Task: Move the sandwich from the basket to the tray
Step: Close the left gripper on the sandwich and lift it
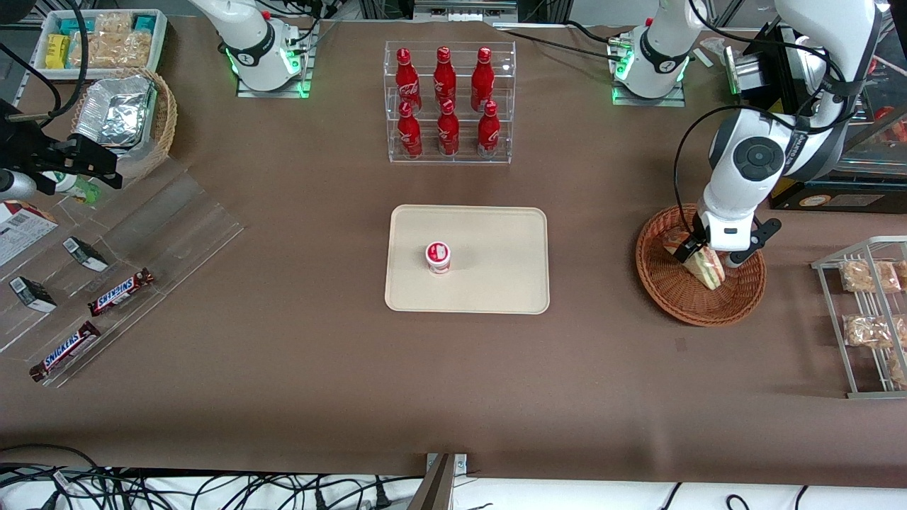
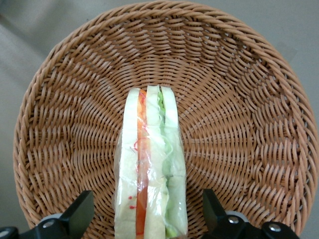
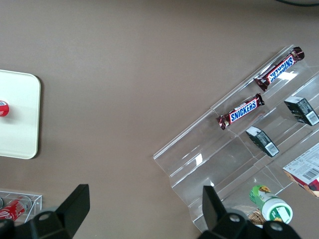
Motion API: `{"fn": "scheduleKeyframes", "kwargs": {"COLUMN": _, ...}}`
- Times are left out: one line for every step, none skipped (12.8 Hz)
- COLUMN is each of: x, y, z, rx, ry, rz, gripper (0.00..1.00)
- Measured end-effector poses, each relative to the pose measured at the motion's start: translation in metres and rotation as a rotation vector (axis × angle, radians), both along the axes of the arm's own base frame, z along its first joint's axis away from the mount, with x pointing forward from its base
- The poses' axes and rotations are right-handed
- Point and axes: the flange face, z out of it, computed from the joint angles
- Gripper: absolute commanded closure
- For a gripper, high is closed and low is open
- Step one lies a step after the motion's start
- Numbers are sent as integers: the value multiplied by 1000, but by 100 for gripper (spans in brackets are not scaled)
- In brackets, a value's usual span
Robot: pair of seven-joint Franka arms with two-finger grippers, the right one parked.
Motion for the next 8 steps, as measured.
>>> {"fn": "scheduleKeyframes", "kwargs": {"x": 0, "y": 0, "z": 0, "rx": 0, "ry": 0, "rz": 0, "gripper": 42}}
{"fn": "scheduleKeyframes", "kwargs": {"x": 0, "y": 0, "z": 0, "rx": 1, "ry": 0, "rz": 0, "gripper": 44}}
{"fn": "scheduleKeyframes", "kwargs": {"x": 0, "y": 0, "z": 0, "rx": 1, "ry": 0, "rz": 0, "gripper": 49}}
{"fn": "scheduleKeyframes", "kwargs": {"x": 0, "y": 0, "z": 0, "rx": 1, "ry": 0, "rz": 0, "gripper": 50}}
{"fn": "scheduleKeyframes", "kwargs": {"x": 0, "y": -1, "z": 0, "rx": 2, "ry": 2, "rz": 0, "gripper": 50}}
{"fn": "scheduleKeyframes", "kwargs": {"x": 2, "y": -1, "z": 1, "rx": 6, "ry": 8, "rz": 0, "gripper": 51}}
{"fn": "scheduleKeyframes", "kwargs": {"x": 4, "y": -4, "z": 5, "rx": 14, "ry": 19, "rz": -2, "gripper": 52}}
{"fn": "scheduleKeyframes", "kwargs": {"x": 9, "y": -7, "z": 10, "rx": 24, "ry": 27, "rz": -5, "gripper": 54}}
